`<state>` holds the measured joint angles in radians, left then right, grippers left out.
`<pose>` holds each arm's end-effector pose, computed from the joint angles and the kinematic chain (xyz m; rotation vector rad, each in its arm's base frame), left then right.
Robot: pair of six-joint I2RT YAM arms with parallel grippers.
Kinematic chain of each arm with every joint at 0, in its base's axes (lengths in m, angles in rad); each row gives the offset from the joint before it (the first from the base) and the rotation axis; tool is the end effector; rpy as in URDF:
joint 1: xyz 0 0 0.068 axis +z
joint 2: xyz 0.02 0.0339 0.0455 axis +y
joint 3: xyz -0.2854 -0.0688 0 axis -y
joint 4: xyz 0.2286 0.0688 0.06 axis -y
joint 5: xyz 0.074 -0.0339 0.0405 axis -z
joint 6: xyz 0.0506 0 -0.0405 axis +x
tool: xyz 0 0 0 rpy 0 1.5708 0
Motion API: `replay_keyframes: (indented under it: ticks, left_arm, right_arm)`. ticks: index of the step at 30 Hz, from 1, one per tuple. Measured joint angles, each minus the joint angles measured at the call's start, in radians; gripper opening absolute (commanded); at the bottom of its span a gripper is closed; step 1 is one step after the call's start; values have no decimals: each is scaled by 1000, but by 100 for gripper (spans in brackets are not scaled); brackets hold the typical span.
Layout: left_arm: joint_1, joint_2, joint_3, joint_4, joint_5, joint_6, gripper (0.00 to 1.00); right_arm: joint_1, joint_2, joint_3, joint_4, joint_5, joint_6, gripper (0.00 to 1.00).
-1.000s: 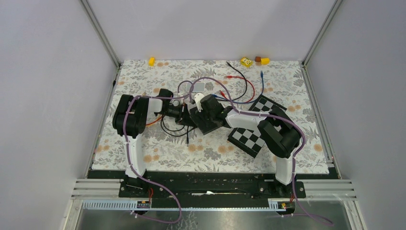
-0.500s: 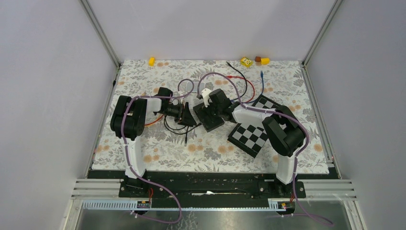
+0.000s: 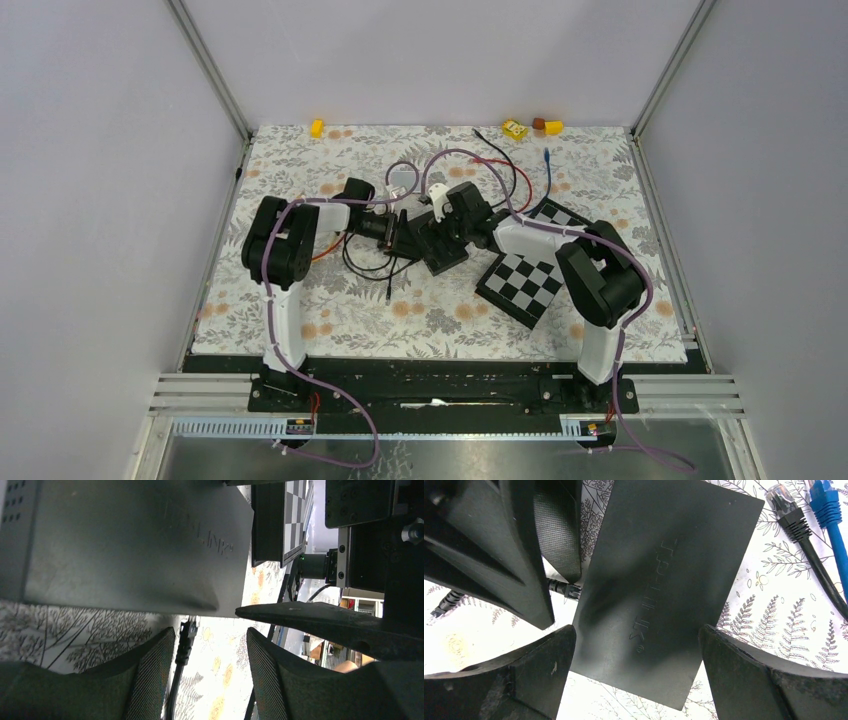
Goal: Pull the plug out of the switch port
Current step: Pull the connector from the switch port.
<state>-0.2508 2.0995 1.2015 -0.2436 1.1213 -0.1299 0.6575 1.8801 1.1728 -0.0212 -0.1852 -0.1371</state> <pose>0.3697 -0.1418 0.1313 0.4879 2.4518 -1.6291 0.3204 0.2591 0.2000 -0.9908 2.1107 0.4775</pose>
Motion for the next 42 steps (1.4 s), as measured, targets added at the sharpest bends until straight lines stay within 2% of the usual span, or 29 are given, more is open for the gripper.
replay_keyframes:
  ticks: [6, 14, 23, 26, 35, 42]
  left_arm:
    - [-18, 25, 8, 48, 21, -27, 53]
    - [-18, 47, 0, 87, 21, -27, 31]
    - [-16, 64, -1, 107, 20, -36, 15]
    - [-16, 66, -1, 108, 24, -44, 1]
    - [-13, 76, 8, 97, 42, -46, 0]
    - [-13, 95, 64, -16, 48, 28, 0]
  right_arm:
    - [-11, 0, 0, 0, -20, -1, 100]
    - [-17, 0, 0, 1, -34, -2, 100]
    - [-22, 0, 0, 1, -44, -2, 100]
    - [-22, 0, 0, 1, -44, -3, 100]
    - [-23, 4, 0, 5, -40, -16, 100]
    - [-23, 28, 13, 35, -14, -51, 100]
